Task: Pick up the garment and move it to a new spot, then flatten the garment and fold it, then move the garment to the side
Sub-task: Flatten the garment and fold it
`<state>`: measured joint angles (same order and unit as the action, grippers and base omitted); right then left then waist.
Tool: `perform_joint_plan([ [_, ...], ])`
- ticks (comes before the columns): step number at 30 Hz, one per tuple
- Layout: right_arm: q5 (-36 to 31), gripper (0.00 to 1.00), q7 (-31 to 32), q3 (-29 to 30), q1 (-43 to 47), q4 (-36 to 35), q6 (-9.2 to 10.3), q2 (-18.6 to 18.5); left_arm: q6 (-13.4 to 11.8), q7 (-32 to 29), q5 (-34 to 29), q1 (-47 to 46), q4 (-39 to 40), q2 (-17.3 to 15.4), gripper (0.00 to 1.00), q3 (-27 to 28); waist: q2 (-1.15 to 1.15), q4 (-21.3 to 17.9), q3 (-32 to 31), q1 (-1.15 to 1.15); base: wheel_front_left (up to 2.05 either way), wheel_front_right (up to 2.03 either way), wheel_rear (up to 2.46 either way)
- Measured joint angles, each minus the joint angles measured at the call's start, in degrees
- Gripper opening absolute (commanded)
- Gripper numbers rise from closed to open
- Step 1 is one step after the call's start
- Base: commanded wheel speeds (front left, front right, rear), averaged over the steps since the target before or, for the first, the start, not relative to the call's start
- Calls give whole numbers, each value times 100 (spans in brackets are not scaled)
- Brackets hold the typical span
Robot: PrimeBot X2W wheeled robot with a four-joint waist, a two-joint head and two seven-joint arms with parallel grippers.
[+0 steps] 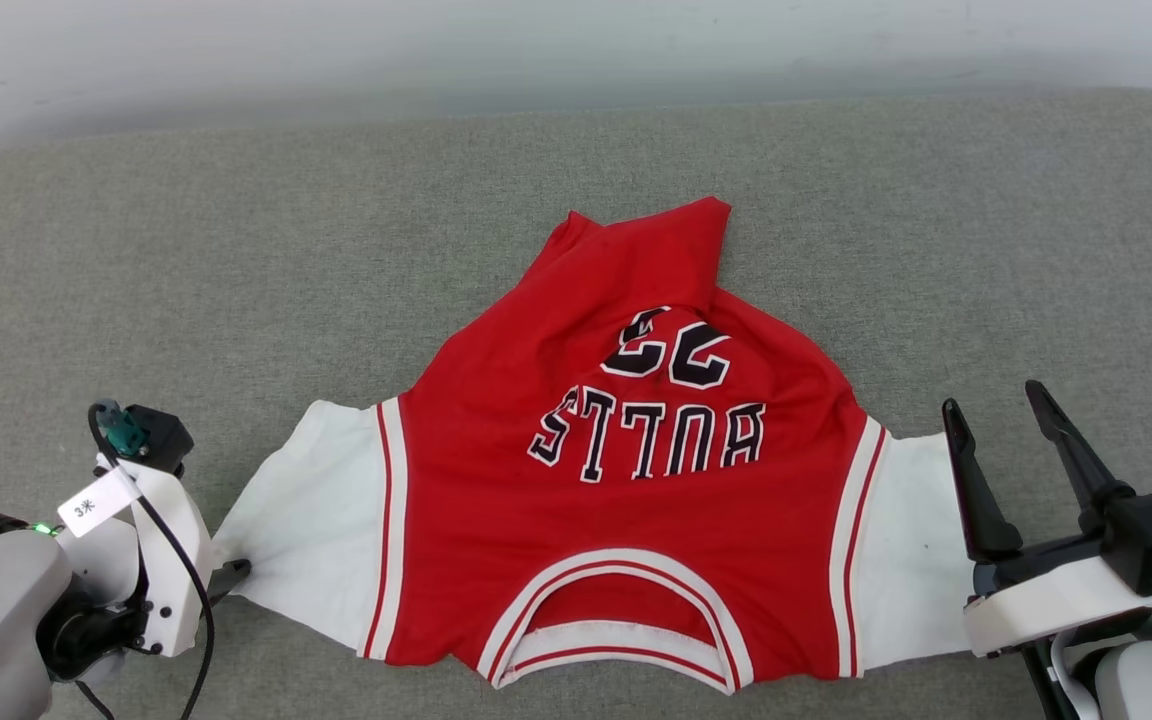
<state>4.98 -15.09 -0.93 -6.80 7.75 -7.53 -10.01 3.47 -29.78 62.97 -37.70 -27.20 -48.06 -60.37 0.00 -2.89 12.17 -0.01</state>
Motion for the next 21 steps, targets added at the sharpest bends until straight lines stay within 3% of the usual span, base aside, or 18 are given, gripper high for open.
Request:
perform_joint_plan([
  [1, 0, 100, 0, 2, -6, 1, 0, -10, 22, 27, -5, 0, -65, 41, 100, -8, 0, 0, 2, 0, 0, 0, 0],
  [2, -1, 100, 0, 7, -7, 2, 0, -26, 55, 87, -25, 0, -133, 77, 33, -15, 0, 0, 2, 0, 0, 0, 0],
  [3, -1, 100, 0, 13, -10, 2, 0, -51, 70, 171, -47, 0, -187, 116, 0, -23, 0, 3, -2, 0, 0, 0, 0],
  [11, 43, 100, 0, 37, -208, -88, 0, -535, 101, 1272, -355, 31, -235, 260, 0, 74, 0, 19, -132, 1, 0, 0, 0],
  [15, 186, 100, 199, 9, -402, -222, 0, -1193, -135, 1985, -424, 119, 146, 199, 0, 326, 0, 28, -200, 1, 0, 0, 0],
  [21, 1038, 100, 1619, -820, -544, -573, -1, -2463, -673, 2554, -458, 397, 947, -87, 0, 579, 0, 72, -266, 1, 0, 0, 0],
])
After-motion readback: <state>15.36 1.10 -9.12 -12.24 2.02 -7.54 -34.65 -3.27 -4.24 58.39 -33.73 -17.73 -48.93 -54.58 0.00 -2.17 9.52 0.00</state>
